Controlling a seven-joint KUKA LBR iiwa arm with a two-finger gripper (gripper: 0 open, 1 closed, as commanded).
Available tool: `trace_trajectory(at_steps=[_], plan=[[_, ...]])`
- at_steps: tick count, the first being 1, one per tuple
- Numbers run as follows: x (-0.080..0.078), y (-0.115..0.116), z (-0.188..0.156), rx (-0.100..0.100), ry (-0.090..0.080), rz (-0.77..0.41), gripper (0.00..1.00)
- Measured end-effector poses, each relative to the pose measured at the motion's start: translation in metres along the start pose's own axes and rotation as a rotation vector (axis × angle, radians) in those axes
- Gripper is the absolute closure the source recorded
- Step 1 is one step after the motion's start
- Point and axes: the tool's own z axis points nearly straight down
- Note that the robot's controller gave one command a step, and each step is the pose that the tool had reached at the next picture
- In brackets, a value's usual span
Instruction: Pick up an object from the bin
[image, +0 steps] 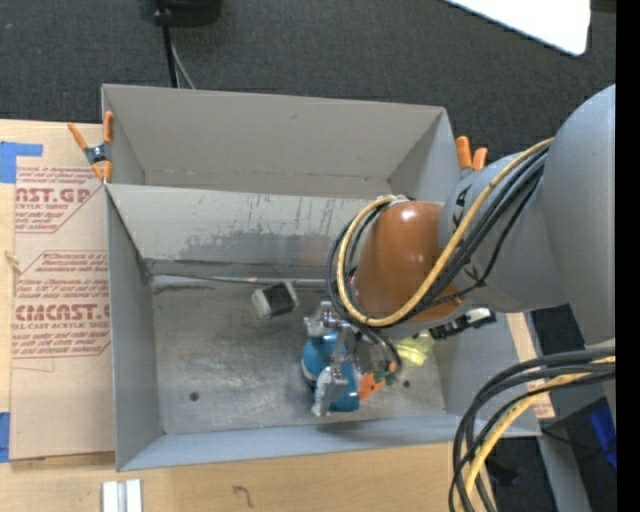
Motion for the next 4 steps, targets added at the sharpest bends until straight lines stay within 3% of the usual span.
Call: trace_trajectory(at_steps=[1, 2, 3, 4], plan=[[0.001, -0.046, -0.021, 0.012, 0.011, 0.012, 1.0], [-0.03, -0.049, -0.027, 0.017, 0.016, 0.129, 1.0], [-0.033, -0.044, -0.069, 0.015, 0.022, -0.071, 1.0], [-0.012, -0.06, -0.019, 0.015, 0.013, 0.015, 0.0]])
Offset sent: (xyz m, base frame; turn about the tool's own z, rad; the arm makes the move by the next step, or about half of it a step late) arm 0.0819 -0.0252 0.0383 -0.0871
